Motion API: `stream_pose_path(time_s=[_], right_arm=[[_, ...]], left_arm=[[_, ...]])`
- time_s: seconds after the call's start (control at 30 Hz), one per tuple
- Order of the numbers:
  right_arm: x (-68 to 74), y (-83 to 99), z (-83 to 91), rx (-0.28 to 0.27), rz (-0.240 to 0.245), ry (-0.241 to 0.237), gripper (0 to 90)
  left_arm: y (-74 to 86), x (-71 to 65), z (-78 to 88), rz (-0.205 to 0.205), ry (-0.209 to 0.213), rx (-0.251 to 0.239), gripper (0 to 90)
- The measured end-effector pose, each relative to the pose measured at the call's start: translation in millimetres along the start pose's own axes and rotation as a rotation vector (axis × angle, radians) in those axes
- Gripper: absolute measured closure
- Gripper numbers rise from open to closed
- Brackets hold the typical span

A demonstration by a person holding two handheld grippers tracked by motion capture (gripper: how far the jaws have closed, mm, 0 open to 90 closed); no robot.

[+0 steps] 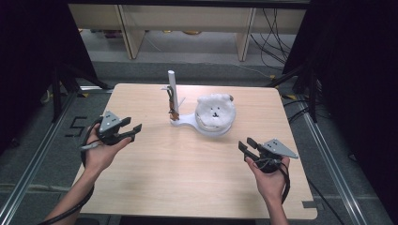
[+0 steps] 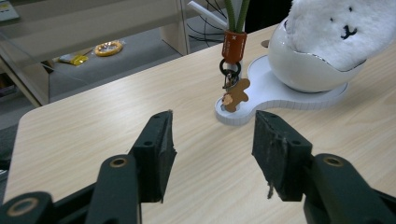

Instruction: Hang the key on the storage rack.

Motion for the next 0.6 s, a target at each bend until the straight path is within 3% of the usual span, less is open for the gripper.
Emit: stream_pose_path(time_s=[0.03, 0.13, 0.17, 0.23, 0.33, 0.37, 0.6], right_arm=[[1.5, 0.7, 0.7, 0.007, -0.028, 0.004, 59.0], [-1.3, 0.2, 0.5, 0.008, -0.009, 0.009, 58.8], [1.1, 1.2, 1.2, 0.018, -0.04, 0.014, 58.8], [-2.4, 1.6, -0.4, 0.007, -0.007, 0.01, 58.6], [-3.5, 3.8, -0.7, 0.014, -0.017, 0.018, 57.8], [-2.1, 5.7, 0.2, 0.018, -0.037, 0.018, 57.6], [-7.4, 9.0, 0.4, 0.022, -0.02, 0.033, 56.9]], left_arm=[[3.2, 1.1, 4.4, 0.006, -0.009, -0.004, 46.2], [14.4, 3.6, 16.0, 0.022, -0.041, -0.019, 44.5], [18.7, 3.5, 19.0, 0.031, -0.056, -0.036, 43.8], [28.1, 2.3, 23.9, 0.029, -0.09, -0.073, 43.6], [44.3, -1.5, 26.3, 0.055, -0.117, -0.096, 43.3], [49.6, -2.8, 26.0, 0.059, -0.123, -0.095, 42.9], [89.4, -7.9, 16.2, 0.106, -0.125, -0.043, 38.8]])
Point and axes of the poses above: each handheld gripper's, and its own axes: z roughly backward along the jaws, y roughly out of its underside, x roughly to its left, the point moved 3 cm from there along -z, roughly forward along the jaws, and after that the axes turned 8 degrees about -z, right-handed, at the moved point
